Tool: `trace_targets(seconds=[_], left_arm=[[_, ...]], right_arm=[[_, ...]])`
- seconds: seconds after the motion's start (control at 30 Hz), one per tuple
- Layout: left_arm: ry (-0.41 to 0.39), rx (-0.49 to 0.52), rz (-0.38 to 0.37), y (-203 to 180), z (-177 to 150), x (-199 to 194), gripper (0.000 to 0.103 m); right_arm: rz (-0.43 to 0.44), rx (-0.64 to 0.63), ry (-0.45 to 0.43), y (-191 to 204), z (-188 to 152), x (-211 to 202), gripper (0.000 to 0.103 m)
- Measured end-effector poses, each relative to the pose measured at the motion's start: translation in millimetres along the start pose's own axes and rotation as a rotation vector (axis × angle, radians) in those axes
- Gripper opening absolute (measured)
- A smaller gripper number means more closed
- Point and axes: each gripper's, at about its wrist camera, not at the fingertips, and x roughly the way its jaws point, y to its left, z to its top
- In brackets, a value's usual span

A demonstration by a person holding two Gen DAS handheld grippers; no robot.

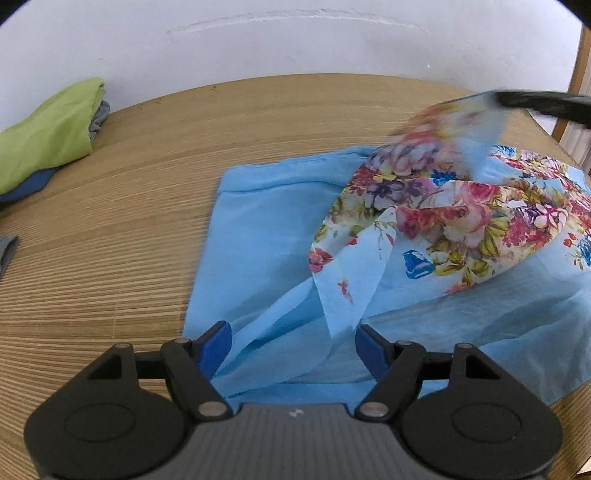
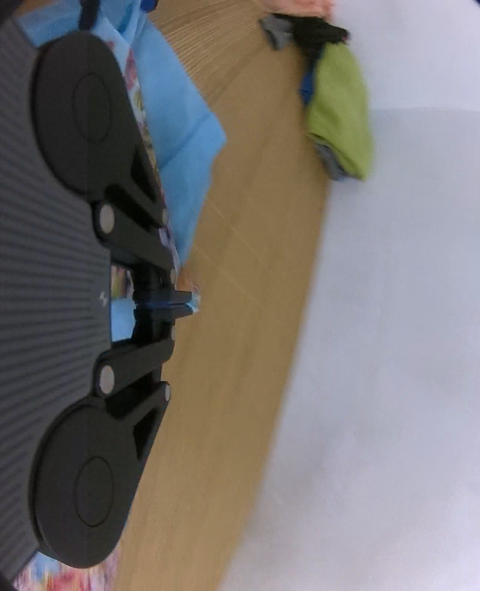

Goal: Fold clothes

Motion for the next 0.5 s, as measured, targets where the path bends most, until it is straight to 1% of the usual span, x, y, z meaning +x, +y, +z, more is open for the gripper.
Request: trace_targets(seconds=[0.03,0.1,0.23,0.37,0.43,0.5], left_arm=[[0.001,0.0,0.003,-2,0,-1,0.076],[0.009,0.002,0.017,-15,-2,-6,0.076],[0.024,0.007,0.044,-39,-7,-16,0.076],[0.04,0.011,0.071,-63,-12,-25,0.076],[0.049,0.012,0.085,-76,-15,-29,0.076],[0.08,-0.001,0.103,-93,-23,-28,0.076]], right_arm=[[-0.025,0.006,-0.024,-12,0,-22,0.003],[-0.104,0.023,-0.063,-40,-4,-66,0.003],[-0.25,0.111,-0.128,-107,-25,-155,0.003],[-0.314,0.19,-0.182,-162,-63,-240,0.003],[-0.346,0.207,-0.174,-181,-90,-280,0.003],[-0.375,0.235,-0.132,-201,-120,-307,0.003]])
